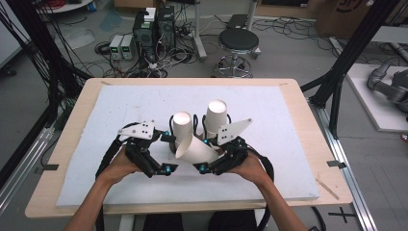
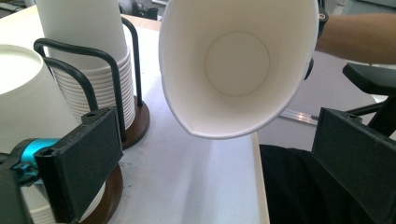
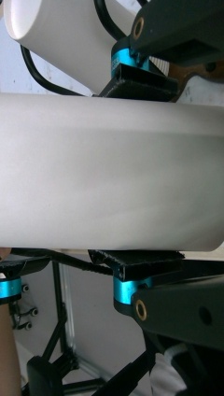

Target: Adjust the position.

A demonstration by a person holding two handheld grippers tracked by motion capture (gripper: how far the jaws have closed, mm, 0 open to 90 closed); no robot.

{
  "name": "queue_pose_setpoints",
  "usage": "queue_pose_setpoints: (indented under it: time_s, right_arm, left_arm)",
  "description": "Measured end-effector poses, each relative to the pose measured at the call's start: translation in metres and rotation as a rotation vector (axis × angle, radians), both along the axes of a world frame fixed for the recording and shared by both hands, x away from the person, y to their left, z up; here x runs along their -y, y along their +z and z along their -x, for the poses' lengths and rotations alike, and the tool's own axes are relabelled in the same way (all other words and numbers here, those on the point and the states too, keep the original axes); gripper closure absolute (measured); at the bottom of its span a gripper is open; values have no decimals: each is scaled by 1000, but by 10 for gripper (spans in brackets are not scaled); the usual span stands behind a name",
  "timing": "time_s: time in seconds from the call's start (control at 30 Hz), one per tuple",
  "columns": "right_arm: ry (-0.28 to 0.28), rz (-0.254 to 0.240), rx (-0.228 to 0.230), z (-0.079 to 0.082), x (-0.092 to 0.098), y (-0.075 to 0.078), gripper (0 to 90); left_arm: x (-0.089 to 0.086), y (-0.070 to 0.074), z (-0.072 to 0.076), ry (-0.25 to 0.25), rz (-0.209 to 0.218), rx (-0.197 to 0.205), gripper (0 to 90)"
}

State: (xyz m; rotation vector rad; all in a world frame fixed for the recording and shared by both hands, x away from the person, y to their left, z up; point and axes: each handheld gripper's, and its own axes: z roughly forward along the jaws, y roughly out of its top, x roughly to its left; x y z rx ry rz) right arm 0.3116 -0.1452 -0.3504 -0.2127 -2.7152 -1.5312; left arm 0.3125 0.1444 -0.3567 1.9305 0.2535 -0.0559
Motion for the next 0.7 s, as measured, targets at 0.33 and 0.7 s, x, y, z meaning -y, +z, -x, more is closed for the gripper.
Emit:
queue_pose_setpoints:
  time_s: [0.33, 0.7]
  right_arm:
    - [-5, -43, -17, 1, 3, -10, 355]
    - [-8, -53, -22, 3, 3, -13, 355]
  left_arm:
    - [1, -6, 2, -6, 3, -3, 18]
    - [0, -9, 2, -12, 20, -14, 18]
